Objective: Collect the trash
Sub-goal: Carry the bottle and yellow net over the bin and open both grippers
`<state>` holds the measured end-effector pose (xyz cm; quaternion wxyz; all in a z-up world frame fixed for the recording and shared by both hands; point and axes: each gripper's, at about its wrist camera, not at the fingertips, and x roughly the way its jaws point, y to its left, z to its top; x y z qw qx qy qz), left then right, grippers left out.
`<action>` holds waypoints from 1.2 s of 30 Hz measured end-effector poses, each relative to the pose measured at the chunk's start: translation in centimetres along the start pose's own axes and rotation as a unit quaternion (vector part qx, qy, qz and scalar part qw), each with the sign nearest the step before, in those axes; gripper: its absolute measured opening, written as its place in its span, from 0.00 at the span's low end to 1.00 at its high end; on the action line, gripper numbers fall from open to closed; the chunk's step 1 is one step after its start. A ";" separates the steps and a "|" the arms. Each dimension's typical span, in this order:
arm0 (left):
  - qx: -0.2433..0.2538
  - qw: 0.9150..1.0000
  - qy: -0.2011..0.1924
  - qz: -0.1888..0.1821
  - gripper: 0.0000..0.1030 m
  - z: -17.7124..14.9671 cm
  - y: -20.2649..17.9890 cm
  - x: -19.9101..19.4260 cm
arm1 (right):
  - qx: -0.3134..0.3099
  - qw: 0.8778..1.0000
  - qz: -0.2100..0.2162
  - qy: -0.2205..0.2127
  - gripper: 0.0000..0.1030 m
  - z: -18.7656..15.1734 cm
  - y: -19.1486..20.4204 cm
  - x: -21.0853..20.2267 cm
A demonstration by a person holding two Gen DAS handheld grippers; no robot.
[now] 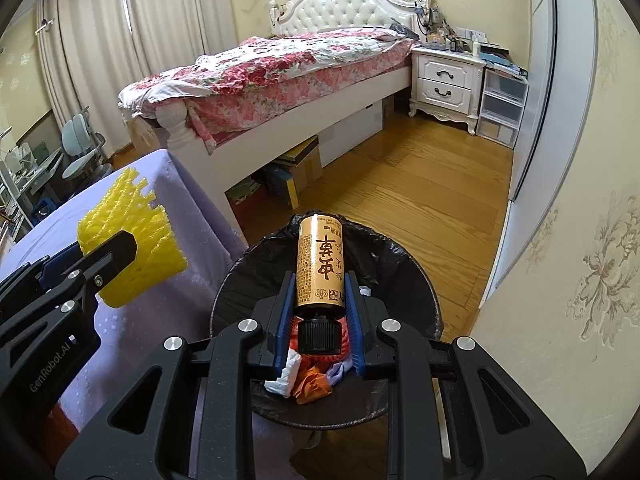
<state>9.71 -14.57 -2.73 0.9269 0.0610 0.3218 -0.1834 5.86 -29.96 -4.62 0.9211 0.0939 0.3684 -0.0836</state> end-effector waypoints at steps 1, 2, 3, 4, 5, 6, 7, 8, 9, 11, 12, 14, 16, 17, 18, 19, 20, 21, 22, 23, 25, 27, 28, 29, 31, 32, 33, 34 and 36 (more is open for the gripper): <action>0.001 1.000 0.002 0.000 0.40 0.0 -0.2 0.2 | 0.002 1.000 0.000 0.000 0.23 0.1 -0.1 0.1; 0.001 1.000 0.004 0.000 0.40 0.1 -0.3 0.4 | 0.003 1.000 -0.001 0.001 0.23 0.1 -0.3 0.3; 0.001 1.000 0.006 0.000 0.40 0.1 -0.4 0.6 | 0.004 1.000 -0.002 0.001 0.23 0.2 -0.4 0.3; 0.001 1.000 0.009 0.000 0.41 0.1 -0.4 0.8 | 0.004 1.000 -0.002 0.001 0.23 0.2 -0.5 0.4; -0.001 1.000 0.011 0.000 0.41 0.1 -0.4 1.0 | 0.006 1.000 -0.002 0.002 0.23 0.3 -0.6 0.6; -0.002 1.000 0.014 0.000 0.41 0.1 -0.4 1.1 | 0.007 1.000 -0.002 0.002 0.23 0.4 -0.7 0.7; -0.004 1.000 0.017 -0.001 0.41 0.3 -0.4 1.2 | 0.007 1.000 -0.002 0.002 0.23 0.4 -0.8 0.8; -0.005 1.000 0.018 -0.001 0.41 0.4 -0.4 1.4 | 0.007 1.000 -0.002 0.002 0.23 0.5 -0.8 0.9; -0.005 1.000 0.018 -0.001 0.41 0.5 -0.3 1.4 | 0.008 1.000 -0.002 0.003 0.23 0.5 -0.9 1.0; -0.005 1.000 0.018 0.001 0.43 0.6 -0.4 1.5 | 0.008 1.000 -0.003 0.002 0.23 0.5 -0.9 1.0; -0.005 1.000 0.019 0.001 0.44 0.5 -0.4 1.5 | 0.008 1.000 -0.003 0.002 0.23 0.5 -0.8 1.0; -0.005 1.000 0.022 0.001 0.48 0.5 -0.4 1.6 | 0.008 1.000 -0.004 0.002 0.23 0.6 -0.9 1.1; -0.005 1.000 0.024 0.000 0.55 0.4 -0.4 1.7 | 0.009 1.000 -0.005 0.001 0.23 0.8 -1.0 1.3; -0.005 1.000 0.024 0.001 0.59 0.4 -0.4 1.6 | 0.010 1.000 -0.007 0.000 0.23 0.8 -1.1 1.4; -0.006 1.000 0.024 0.001 0.61 0.4 -0.4 1.6 | 0.010 1.000 -0.008 0.000 0.23 0.8 -1.1 1.4; -0.008 1.000 0.023 0.001 0.63 0.4 -0.3 1.5 | 0.011 1.000 -0.008 0.000 0.23 0.8 -1.2 1.5; -0.009 1.000 0.022 0.001 0.66 0.4 -0.3 1.5 | 0.012 1.000 -0.011 -0.001 0.24 0.8 -1.3 1.5; -0.010 1.000 0.021 0.002 0.68 0.4 -0.2 1.5 | 0.012 1.000 -0.012 -0.001 0.25 0.9 -1.3 1.5; -0.012 1.000 0.021 0.003 0.72 0.5 -0.1 1.5 | 0.013 1.000 -0.014 -0.003 0.28 0.8 -1.3 1.5; -0.014 1.000 0.020 0.005 0.73 0.5 0.0 1.4 | 0.014 1.000 -0.016 -0.005 0.34 0.9 -1.2 1.5; -0.019 1.000 0.021 0.006 0.76 0.5 0.2 1.4 | 0.014 1.000 -0.020 -0.008 0.40 0.9 -1.1 1.4; -0.023 0.999 0.022 0.009 0.78 0.5 0.5 1.4 | 0.013 1.000 -0.025 -0.009 0.44 0.9 -1.1 1.4; -0.023 0.999 0.022 0.010 0.78 0.5 0.5 1.4 | 0.014 0.999 -0.027 -0.011 0.46 0.8 -1.2 1.2; -0.024 0.999 0.022 0.012 0.79 0.5 0.6 1.3 | 0.014 0.999 -0.029 -0.013 0.50 0.8 -1.2 1.1; -0.024 0.999 0.020 0.018 0.81 0.5 0.8 1.2 | 0.014 0.999 -0.033 -0.015 0.54 0.8 -1.2 1.0; -0.024 0.999 0.019 0.020 0.81 0.4 0.8 1.1 | 0.015 0.999 -0.036 -0.016 0.58 0.8 -1.2 0.9; -0.024 0.999 0.017 0.024 0.81 0.4 0.9 0.9 | 0.016 0.999 -0.038 -0.017 0.60 0.8 -1.3 0.8; -0.025 0.999 0.017 0.027 0.81 0.4 1.0 0.8 | 0.017 0.999 -0.040 -0.017 0.61 0.8 -1.3 0.7; -0.027 0.999 0.015 0.029 0.82 0.3 1.2 0.6 | 0.017 0.999 -0.042 -0.018 0.69 0.8 -1.3 0.5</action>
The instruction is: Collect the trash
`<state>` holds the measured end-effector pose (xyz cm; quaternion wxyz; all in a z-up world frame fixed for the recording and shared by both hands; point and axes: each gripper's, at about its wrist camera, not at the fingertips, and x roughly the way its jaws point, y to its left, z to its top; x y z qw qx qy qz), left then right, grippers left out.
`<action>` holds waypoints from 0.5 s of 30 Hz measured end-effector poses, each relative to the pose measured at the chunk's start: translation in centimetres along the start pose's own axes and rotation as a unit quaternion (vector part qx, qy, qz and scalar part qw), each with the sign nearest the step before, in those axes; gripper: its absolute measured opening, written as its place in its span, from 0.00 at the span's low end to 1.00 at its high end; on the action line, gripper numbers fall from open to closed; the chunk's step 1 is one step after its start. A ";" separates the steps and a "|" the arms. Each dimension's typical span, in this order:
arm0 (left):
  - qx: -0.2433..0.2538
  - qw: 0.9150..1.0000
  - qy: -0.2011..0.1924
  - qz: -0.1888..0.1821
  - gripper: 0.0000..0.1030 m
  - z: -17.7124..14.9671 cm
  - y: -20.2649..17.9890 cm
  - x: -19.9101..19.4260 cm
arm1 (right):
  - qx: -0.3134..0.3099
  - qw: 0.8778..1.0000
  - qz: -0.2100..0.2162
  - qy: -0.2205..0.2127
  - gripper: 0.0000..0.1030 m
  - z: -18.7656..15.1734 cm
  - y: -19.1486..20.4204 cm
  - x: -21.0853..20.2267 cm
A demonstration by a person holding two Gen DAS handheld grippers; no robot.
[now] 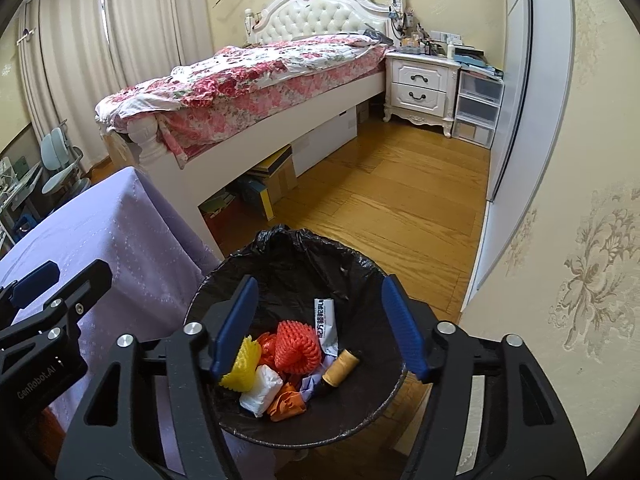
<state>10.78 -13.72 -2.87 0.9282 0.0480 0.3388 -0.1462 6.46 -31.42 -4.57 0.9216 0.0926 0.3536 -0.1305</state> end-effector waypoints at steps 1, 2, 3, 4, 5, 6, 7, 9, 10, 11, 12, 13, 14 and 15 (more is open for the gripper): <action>-0.001 1.000 -0.001 0.002 0.82 0.0 0.1 -0.2 | 0.000 1.000 -0.001 0.000 0.70 -0.1 0.0 -0.1; -0.002 1.000 -0.002 0.003 0.82 -0.1 0.3 -0.4 | -0.001 1.000 -0.002 -0.001 0.71 -0.1 0.0 -0.3; -0.003 1.000 -0.003 0.004 0.82 -0.1 0.6 -0.4 | -0.001 1.000 -0.004 -0.003 0.73 -0.1 0.0 -0.5; -0.004 1.000 -0.005 0.006 0.82 -0.1 0.7 -0.6 | -0.002 1.000 -0.004 -0.004 0.74 -0.2 0.0 -0.6; -0.005 1.000 -0.006 0.007 0.82 -0.1 0.9 -0.8 | -0.004 1.000 -0.005 -0.006 0.76 -0.2 0.1 -0.9; -0.006 1.000 -0.008 0.011 0.82 -0.1 1.0 -1.1 | -0.005 1.000 -0.006 -0.007 0.77 -0.3 0.2 -0.9; -0.007 1.000 -0.009 0.013 0.83 -0.1 1.2 -1.2 | -0.006 1.000 -0.007 -0.008 0.78 -0.3 0.2 -1.0; -0.010 1.000 -0.012 0.017 0.83 -0.1 1.5 -1.7 | -0.013 1.000 -0.012 -0.011 0.82 -0.4 0.6 -1.4; -0.011 1.000 -0.013 0.018 0.83 -0.1 1.6 -1.8 | -0.015 1.000 -0.014 -0.012 0.83 -0.4 0.8 -1.5; -0.012 1.000 -0.014 0.019 0.83 -0.1 1.8 -2.0 | -0.018 1.000 -0.019 -0.015 0.86 -0.4 1.0 -1.9; -0.013 1.000 -0.016 0.021 0.83 -0.1 1.9 -2.2 | -0.019 0.999 -0.020 -0.016 0.87 -0.5 1.2 -2.0; -0.013 1.000 -0.017 0.022 0.83 -0.2 2.0 -2.4 | -0.019 0.999 -0.021 -0.018 0.88 -0.5 1.3 -2.2; -0.013 0.999 -0.018 0.024 0.83 -0.3 2.1 -2.7 | -0.021 0.999 -0.022 -0.021 0.89 -0.6 1.5 -2.5; -0.014 0.999 -0.019 0.025 0.83 -0.3 2.1 -2.9 | -0.021 0.999 -0.022 -0.022 0.90 -0.7 1.7 -2.7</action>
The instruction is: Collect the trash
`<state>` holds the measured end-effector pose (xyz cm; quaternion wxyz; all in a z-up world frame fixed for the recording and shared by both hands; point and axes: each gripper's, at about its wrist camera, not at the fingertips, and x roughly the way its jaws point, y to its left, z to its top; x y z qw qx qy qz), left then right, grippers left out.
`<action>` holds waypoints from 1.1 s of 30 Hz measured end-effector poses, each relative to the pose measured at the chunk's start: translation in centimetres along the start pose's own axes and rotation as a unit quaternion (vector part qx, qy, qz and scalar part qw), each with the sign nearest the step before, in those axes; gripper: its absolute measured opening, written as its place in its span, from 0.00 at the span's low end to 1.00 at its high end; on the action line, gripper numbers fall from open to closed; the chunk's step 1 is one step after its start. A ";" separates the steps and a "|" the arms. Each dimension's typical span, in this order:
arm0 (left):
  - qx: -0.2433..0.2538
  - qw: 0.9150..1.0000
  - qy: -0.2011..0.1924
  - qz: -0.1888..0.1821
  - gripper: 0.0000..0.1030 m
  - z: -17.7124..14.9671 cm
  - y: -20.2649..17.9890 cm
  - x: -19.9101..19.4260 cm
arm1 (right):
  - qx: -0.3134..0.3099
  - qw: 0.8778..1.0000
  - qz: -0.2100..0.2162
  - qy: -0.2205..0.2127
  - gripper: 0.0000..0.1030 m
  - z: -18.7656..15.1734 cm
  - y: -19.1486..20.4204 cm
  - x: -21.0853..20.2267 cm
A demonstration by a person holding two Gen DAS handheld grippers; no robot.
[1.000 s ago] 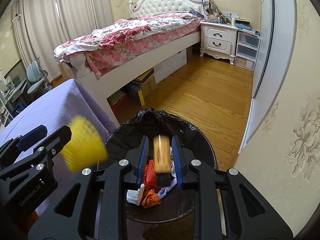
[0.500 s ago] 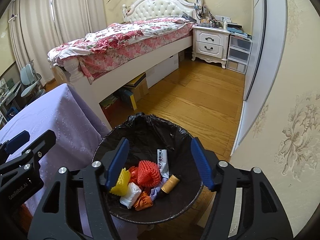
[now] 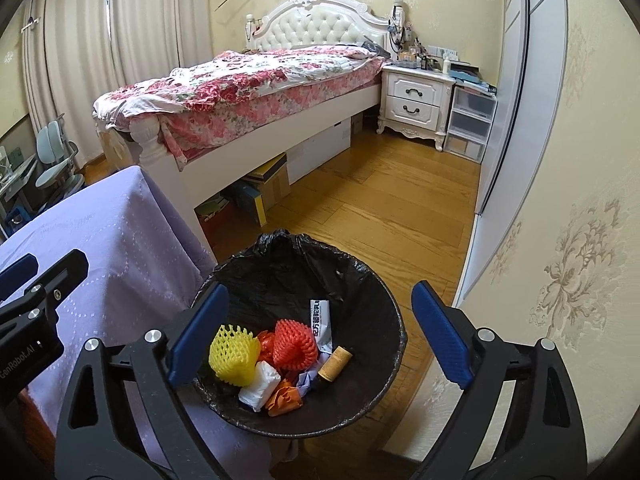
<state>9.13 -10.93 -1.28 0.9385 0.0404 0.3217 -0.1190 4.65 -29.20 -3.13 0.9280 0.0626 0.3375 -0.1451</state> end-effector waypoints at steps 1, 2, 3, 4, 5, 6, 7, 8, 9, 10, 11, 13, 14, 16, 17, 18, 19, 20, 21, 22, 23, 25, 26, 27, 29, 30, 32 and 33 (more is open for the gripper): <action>-0.001 1.000 -0.001 0.000 0.84 0.0 0.2 -0.3 | 0.000 1.000 0.000 -0.001 0.90 0.0 0.1 -0.2; -0.001 1.000 -0.001 0.001 0.84 -0.1 0.3 -0.4 | 0.000 1.000 0.003 -0.005 0.90 -0.2 0.2 -0.5; -0.001 1.000 -0.002 0.003 0.84 -0.1 0.5 -0.7 | 0.001 1.000 0.006 -0.007 0.90 -0.3 0.3 -0.7; -0.002 1.000 -0.003 0.004 0.84 -0.2 0.7 -0.9 | 0.003 1.000 0.012 -0.010 0.90 -0.5 0.4 -0.9; -0.003 1.000 -0.004 0.006 0.84 -0.4 0.9 -1.2 | 0.004 1.000 0.016 -0.010 0.90 -0.6 0.4 -1.1; -0.004 1.000 -0.004 0.007 0.84 -0.6 1.2 -1.5 | 0.004 1.000 0.018 -0.009 0.90 -0.7 0.4 -1.2; -0.005 1.000 -0.005 0.009 0.84 -0.6 1.5 -1.6 | 0.003 1.000 0.022 -0.010 0.90 -0.9 0.5 -1.5; -0.006 1.000 -0.006 0.012 0.84 -0.7 1.7 -1.9 | 0.001 1.000 0.025 -0.010 0.90 -1.0 0.7 -1.8; -0.007 1.000 -0.007 0.014 0.84 -0.8 1.9 -2.2 | -0.001 1.000 0.026 -0.010 0.90 -1.0 0.8 -2.1; -0.009 1.000 -0.008 0.016 0.84 -0.9 2.2 -2.5 | -0.003 1.000 0.028 -0.010 0.90 -1.1 0.9 -2.3; -0.011 1.000 -0.009 0.018 0.84 -1.0 2.6 -2.9 | -0.005 0.999 0.030 -0.009 0.90 -1.1 1.1 -2.6; -0.015 1.000 -0.011 0.021 0.84 -1.2 3.0 -3.5 | -0.007 0.999 0.037 -0.008 0.90 -1.2 1.7 -3.4; -0.016 1.000 -0.012 0.023 0.84 -1.3 3.2 -3.8 | -0.008 0.999 0.039 -0.009 0.90 -1.2 1.9 -3.7; -0.019 0.999 -0.013 0.026 0.84 -1.5 3.7 -4.4 | -0.009 0.999 0.046 -0.010 0.90 -1.2 2.4 -4.4; -0.021 0.999 -0.015 0.028 0.84 -1.7 3.9 -4.8 | -0.010 0.999 0.048 -0.010 0.90 -1.3 2.6 -4.7; -0.023 0.999 -0.015 0.030 0.84 -1.8 4.2 -5.1 | -0.013 0.999 0.050 -0.010 0.90 -1.4 2.9 -5.0; -0.024 0.999 -0.016 0.031 0.84 -1.8 4.4 -5.2 | -0.015 0.998 0.051 -0.012 0.90 -1.5 3.2 -5.3; -0.026 0.999 -0.017 0.032 0.84 -1.9 4.6 -5.6 | -0.017 0.998 0.053 -0.013 0.90 -1.6 3.4 -5.6; -0.027 0.999 -0.018 0.034 0.84 -2.0 4.7 -5.9 | -0.019 0.998 0.055 -0.014 0.90 -1.7 3.6 -5.9; -0.027 0.999 -0.018 0.035 0.84 -2.2 4.9 -6.1 | -0.019 0.998 0.057 -0.015 0.90 -1.7 3.8 -6.2; -0.028 0.999 -0.019 0.036 0.84 -2.3 5.1 -6.4 | -0.019 0.998 0.058 -0.016 0.90 -1.8 3.9 -6.4; -0.028 0.999 -0.020 0.040 0.84 -2.6 5.4 -6.9 | -0.017 0.998 0.062 -0.017 0.90 -2.0 4.2 -7.0; -0.027 0.999 -0.021 0.041 0.84 -2.7 5.5 -7.2 | -0.016 0.998 0.066 -0.017 0.90 -2.1 4.2 -7.4; -0.027 0.998 -0.022 0.044 0.84 -2.9 5.7 -7.5 | -0.017 0.997 0.067 -0.019 0.90 -2.2 4.3 -7.7; -0.031 0.998 -0.021 0.046 0.84 -3.2 6.1 -7.9 | -0.021 0.997 0.068 -0.023 0.90 -2.4 4.5 -8.2; -0.035 0.998 -0.020 0.046 0.84 -3.4 6.4 -8.1 | -0.022 0.997 0.068 -0.023 0.90 -2.5 4.6 -8.3; -0.038 0.998 -0.019 0.047 0.84 -3.7 6.6 -8.4 | -0.026 0.997 0.069 -0.026 0.90 -2.7 4.8 -8.7; -0.039 0.998 -0.020 0.049 0.84 -3.8 6.8 -8.5 | -0.028 0.997 0.070 -0.028 0.90 -2.8 5.0 -8.9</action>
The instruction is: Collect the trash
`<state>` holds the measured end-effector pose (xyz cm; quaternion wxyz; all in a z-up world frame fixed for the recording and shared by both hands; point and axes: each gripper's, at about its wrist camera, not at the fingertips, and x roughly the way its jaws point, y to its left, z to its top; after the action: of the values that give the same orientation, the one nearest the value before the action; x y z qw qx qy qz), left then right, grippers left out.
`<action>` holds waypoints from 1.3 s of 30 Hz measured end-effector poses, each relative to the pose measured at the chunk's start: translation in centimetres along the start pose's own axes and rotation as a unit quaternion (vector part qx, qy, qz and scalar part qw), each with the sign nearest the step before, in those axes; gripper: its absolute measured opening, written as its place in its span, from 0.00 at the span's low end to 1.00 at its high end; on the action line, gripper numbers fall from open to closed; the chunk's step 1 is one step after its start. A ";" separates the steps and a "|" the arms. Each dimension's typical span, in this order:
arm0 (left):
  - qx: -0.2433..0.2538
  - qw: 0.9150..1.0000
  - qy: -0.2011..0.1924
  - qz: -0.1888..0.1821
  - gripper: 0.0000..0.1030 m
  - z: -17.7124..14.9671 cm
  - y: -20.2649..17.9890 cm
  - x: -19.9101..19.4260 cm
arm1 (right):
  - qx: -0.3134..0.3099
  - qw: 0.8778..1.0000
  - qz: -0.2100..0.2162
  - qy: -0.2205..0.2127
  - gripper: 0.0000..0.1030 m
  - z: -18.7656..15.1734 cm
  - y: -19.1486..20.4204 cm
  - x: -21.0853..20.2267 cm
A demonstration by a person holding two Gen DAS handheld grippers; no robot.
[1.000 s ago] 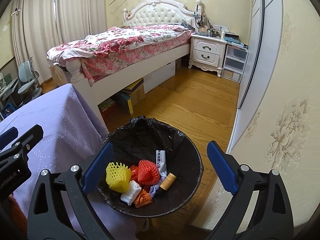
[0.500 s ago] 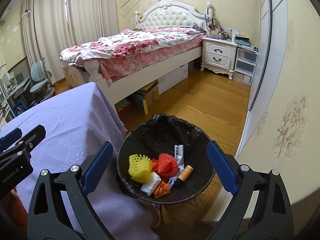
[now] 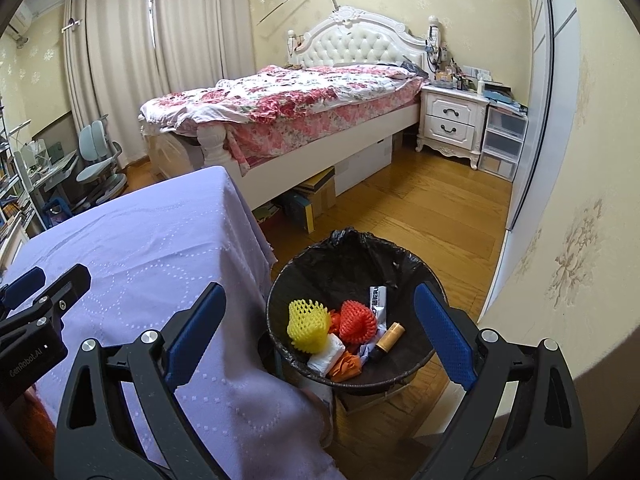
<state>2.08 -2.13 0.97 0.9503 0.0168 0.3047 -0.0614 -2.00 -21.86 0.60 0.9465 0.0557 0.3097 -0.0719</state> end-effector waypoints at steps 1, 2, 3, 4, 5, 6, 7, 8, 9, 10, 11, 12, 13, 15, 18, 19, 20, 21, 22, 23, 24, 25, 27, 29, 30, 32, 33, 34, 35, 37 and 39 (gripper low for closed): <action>0.000 1.000 -0.001 0.001 0.84 0.0 0.1 -0.1 | -0.001 1.000 0.001 -0.001 0.90 -0.1 0.1 -0.2; 0.000 1.000 -0.002 0.001 0.84 -0.1 0.2 -0.3 | -0.002 1.000 0.001 -0.002 0.90 -0.1 0.1 -0.3; -0.001 1.000 -0.003 0.002 0.84 -0.1 0.3 -0.3 | -0.003 1.000 0.003 -0.003 0.90 -0.1 0.3 -0.4; -0.002 1.000 -0.004 0.003 0.84 -0.1 0.4 -0.4 | -0.003 1.000 0.003 -0.003 0.90 -0.2 0.3 -0.5; -0.003 1.000 -0.004 0.002 0.84 -0.1 0.4 -0.5 | -0.004 1.000 0.003 -0.004 0.90 -0.2 0.3 -0.6; -0.004 1.000 -0.006 0.002 0.84 0.0 0.4 -0.5 | -0.004 1.000 0.003 -0.005 0.90 -0.2 0.3 -0.7; -0.005 1.000 -0.007 0.002 0.84 -0.1 0.5 -0.7 | -0.005 1.000 0.003 -0.006 0.90 -0.2 0.3 -0.8; -0.005 1.000 -0.008 0.002 0.84 -0.1 0.6 -0.7 | -0.005 1.000 0.002 -0.007 0.90 -0.2 0.3 -0.9; -0.006 1.000 -0.009 0.002 0.84 -0.1 0.7 -0.8 | -0.005 1.000 0.002 -0.007 0.90 -0.2 0.3 -0.9; -0.007 1.000 -0.009 0.002 0.84 -0.1 0.7 -0.7 | -0.005 1.000 0.002 -0.008 0.90 -0.2 0.4 -0.9; -0.007 1.000 -0.009 0.002 0.84 -0.1 0.7 -0.7 | -0.005 1.000 0.002 -0.008 0.90 -0.2 0.3 -1.0; -0.007 1.000 -0.008 0.001 0.84 -0.1 0.8 -0.7 | -0.005 1.000 0.002 -0.008 0.90 -0.2 0.3 -1.0; -0.006 1.000 -0.008 0.002 0.84 -0.2 0.8 -0.7 | -0.006 1.000 0.002 -0.008 0.90 -0.2 0.3 -1.0; -0.006 1.000 -0.008 0.002 0.84 -0.1 0.8 -0.7 | -0.005 1.000 0.002 -0.008 0.90 -0.2 0.3 -1.0; -0.006 1.000 -0.010 0.003 0.84 -0.1 0.8 -0.8 | -0.005 1.000 0.002 -0.007 0.90 -0.2 0.3 -1.0; -0.006 1.000 -0.009 0.002 0.84 -0.1 0.8 -0.8 | -0.006 1.000 0.002 -0.007 0.90 -0.2 0.3 -1.1; -0.007 1.000 -0.009 0.002 0.84 -0.2 0.8 -0.8 | -0.006 1.000 0.002 -0.007 0.90 -0.2 0.3 -1.1; -0.007 1.000 -0.009 0.002 0.84 -0.1 0.8 -0.7 | -0.006 1.000 0.003 -0.007 0.90 -0.2 0.4 -1.1; -0.006 1.000 -0.009 0.002 0.84 -0.2 0.8 -0.7 | -0.006 1.000 0.002 -0.007 0.90 -0.2 0.4 -1.1; -0.006 1.000 -0.009 0.002 0.84 -0.2 0.8 -0.7 | -0.006 1.000 0.002 -0.007 0.90 -0.2 0.4 -1.1; -0.006 1.000 -0.009 0.002 0.84 -0.2 0.8 -0.8 | -0.006 1.000 0.003 -0.007 0.90 -0.2 0.4 -1.1; -0.006 1.000 -0.009 0.002 0.84 -0.1 0.8 -0.8 | -0.006 1.000 0.002 -0.008 0.90 -0.2 0.4 -1.1; -0.006 1.000 -0.009 0.002 0.84 -0.1 0.9 -0.8 | -0.006 1.000 0.002 -0.007 0.90 -0.1 0.5 -1.1; -0.006 1.000 -0.009 0.001 0.84 -0.1 0.9 -0.7 | -0.006 1.000 0.002 -0.007 0.90 -0.2 0.4 -1.0; -0.007 1.000 -0.009 0.001 0.84 -0.2 0.8 -0.7 | -0.006 1.000 0.002 -0.006 0.90 -0.2 0.4 -1.1; -0.007 1.000 -0.008 0.002 0.84 -0.1 0.9 -0.7 | -0.006 1.000 0.002 -0.007 0.90 -0.2 0.5 -1.0; -0.006 1.000 -0.009 0.002 0.84 -0.1 0.8 -0.7 | -0.006 1.000 0.002 -0.007 0.90 -0.2 0.5 -1.0; -0.006 1.000 -0.009 0.002 0.84 -0.1 0.9 -0.7 | -0.006 1.000 0.002 -0.007 0.90 -0.2 0.5 -1.0; -0.006 1.000 -0.009 0.002 0.84 -0.1 0.9 -0.7 | -0.006 1.000 0.002 -0.006 0.90 -0.1 0.5 -1.1; -0.007 1.000 -0.009 0.002 0.84 -0.1 0.9 -0.8 | -0.007 1.000 0.002 -0.007 0.90 -0.2 0.5 -1.0; -0.006 1.000 -0.009 0.001 0.84 -0.1 0.9 -0.7 | -0.007 1.000 0.002 -0.007 0.90 -0.2 0.5 -1.0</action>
<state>1.53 -1.15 1.30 0.9531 0.0107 0.2967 -0.0583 -2.85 -21.22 1.08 0.9491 0.0496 0.3034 -0.0683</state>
